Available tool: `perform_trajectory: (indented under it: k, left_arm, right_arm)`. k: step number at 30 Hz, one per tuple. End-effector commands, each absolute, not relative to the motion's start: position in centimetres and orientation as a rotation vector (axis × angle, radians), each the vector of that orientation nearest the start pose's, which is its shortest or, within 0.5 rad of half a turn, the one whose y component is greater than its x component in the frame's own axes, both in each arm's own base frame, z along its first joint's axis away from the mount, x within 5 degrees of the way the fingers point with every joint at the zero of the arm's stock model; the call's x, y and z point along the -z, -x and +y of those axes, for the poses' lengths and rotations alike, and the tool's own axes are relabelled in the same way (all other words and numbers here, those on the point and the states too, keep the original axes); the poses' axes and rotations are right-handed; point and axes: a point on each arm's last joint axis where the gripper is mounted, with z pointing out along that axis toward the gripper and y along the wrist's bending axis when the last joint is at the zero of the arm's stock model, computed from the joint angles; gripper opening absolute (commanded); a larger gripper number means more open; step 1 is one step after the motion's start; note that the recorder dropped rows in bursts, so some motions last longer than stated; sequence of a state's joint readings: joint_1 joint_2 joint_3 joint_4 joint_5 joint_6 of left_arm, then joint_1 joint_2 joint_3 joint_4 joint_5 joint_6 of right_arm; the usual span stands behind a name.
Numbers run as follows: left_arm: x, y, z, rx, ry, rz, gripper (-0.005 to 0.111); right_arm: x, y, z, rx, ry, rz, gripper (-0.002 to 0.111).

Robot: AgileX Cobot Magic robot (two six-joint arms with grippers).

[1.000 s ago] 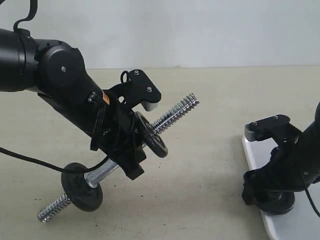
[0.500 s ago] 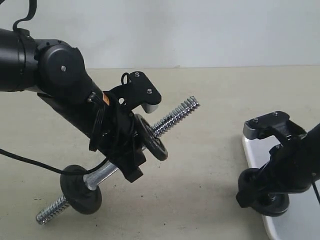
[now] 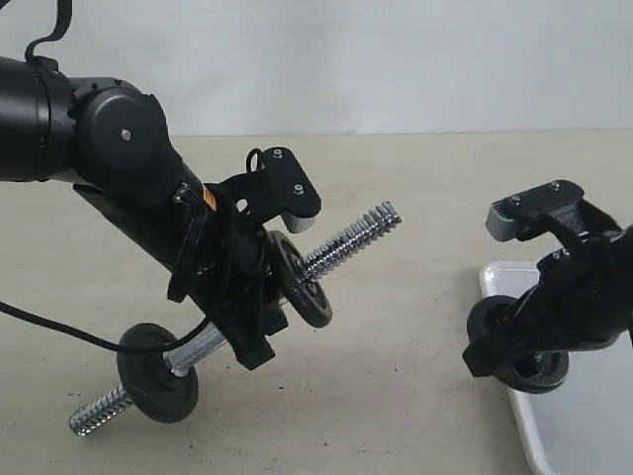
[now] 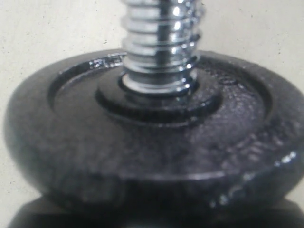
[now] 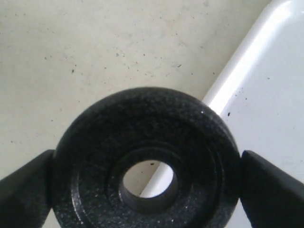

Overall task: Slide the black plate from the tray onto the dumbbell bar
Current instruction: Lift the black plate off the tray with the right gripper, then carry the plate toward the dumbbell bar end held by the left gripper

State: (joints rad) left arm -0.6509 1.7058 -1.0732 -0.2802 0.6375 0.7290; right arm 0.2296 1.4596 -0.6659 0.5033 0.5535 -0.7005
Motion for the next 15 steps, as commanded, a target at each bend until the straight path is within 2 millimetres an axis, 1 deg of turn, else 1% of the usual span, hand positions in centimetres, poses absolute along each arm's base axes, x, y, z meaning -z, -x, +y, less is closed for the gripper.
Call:
perform_trajectory:
  k: [1,5,10,12,13,14,15]
  left_arm:
    - [-23.3,-26.3,-21.9,0.26,-1.465,2.131,0.004]
    - [-23.3,-26.3,-21.8,0.234,-1.495,2.122,0.004]
    - [-23.2,-26.4,-21.5,0.193,-1.54,2.098,0.004]
    - [-23.2,-26.5,-21.3,0.147,-1.577,2.078,0.004]
    - [-23.1,-26.6,-21.3,0.129,-1.591,2.069,0.004]
    - [-23.1,-26.6,-21.2,0.116,-1.601,2.063,0.004]
    - [-23.1,-26.6,-21.1,0.098,-1.62,2.059,0.004]
  right_arm:
    - [-20.7,-24.5,8.4,-0.365,0.76,2.565,0.0]
    - [-22.3,-25.2,8.8,-0.388,0.828,2.529,0.0]
    - [-24.2,-25.5,9.4,-0.459,0.927,2.5,0.0]
    - [-25.1,-25.6,10.0,-0.533,0.97,2.461,0.0]
    - [-26.0,-25.4,10.6,-0.625,1.034,2.405,0.0]
    - [-26.4,-25.4,10.9,-0.662,1.069,2.372,0.0]
    - [-27.5,-25.3,11.5,-0.751,1.119,2.303,0.0]
